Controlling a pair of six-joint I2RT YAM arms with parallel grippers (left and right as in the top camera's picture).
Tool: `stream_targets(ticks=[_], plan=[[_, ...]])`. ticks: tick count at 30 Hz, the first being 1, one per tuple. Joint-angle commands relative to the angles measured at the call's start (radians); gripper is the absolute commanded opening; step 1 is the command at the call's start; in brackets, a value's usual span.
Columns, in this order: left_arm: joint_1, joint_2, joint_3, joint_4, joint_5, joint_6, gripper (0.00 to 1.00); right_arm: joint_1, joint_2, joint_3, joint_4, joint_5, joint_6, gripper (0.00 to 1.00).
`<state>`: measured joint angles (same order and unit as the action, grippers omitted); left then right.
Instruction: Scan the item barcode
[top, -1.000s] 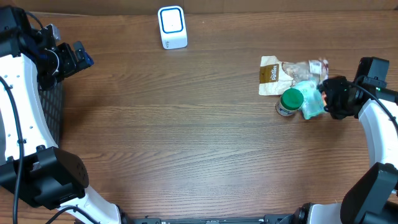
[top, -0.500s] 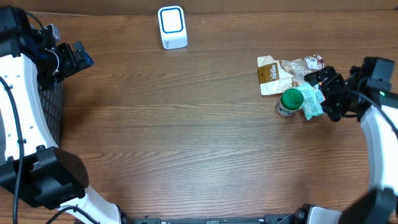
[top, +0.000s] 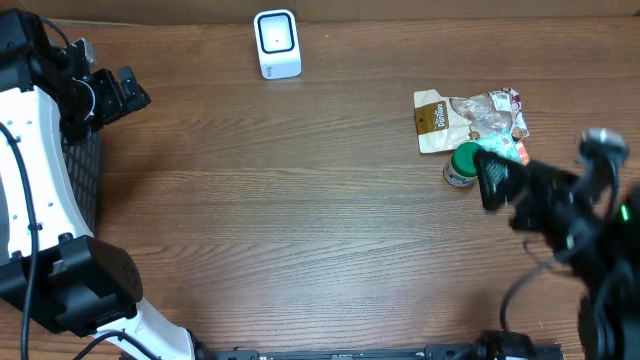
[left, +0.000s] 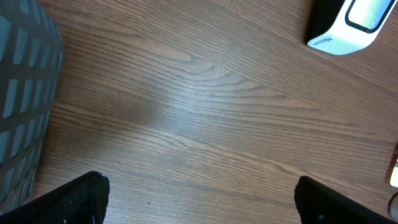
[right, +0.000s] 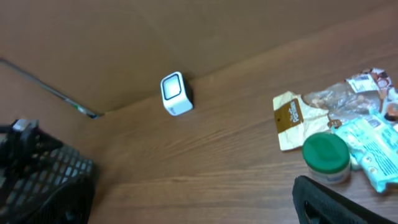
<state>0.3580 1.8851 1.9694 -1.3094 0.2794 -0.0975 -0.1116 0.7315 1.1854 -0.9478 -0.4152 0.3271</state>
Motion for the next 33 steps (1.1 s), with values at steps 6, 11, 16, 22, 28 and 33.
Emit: stream_targets(ticks=[6, 11, 16, 22, 28, 33], plan=[[0.002, 0.01, -0.004, 0.002, 0.001, 0.005, 0.99, 0.006, -0.083, 0.013, -0.133, 0.061, -0.03, 1.0], [0.002, 0.01, -0.004, 0.002, 0.001, 0.005, 1.0, 0.006, -0.08, 0.012, -0.132, 0.081, -0.097, 1.0], [0.002, 0.01, -0.004, 0.002, 0.001, 0.005, 1.0, 0.006, -0.08, 0.002, -0.117, 0.082, -0.181, 1.0], [0.001, 0.01, -0.004, 0.002, 0.001, 0.005, 1.0, 0.013, -0.104, -0.146, 0.124, 0.092, -0.267, 1.0], [0.001, 0.01, -0.004, 0.002, 0.001, 0.005, 1.0, 0.035, -0.262, -0.455, 0.458, 0.124, -0.285, 1.0], [0.001, 0.01, -0.004, 0.002, 0.001, 0.005, 0.99, 0.08, -0.457, -0.729, 0.681, 0.198, -0.285, 1.0]])
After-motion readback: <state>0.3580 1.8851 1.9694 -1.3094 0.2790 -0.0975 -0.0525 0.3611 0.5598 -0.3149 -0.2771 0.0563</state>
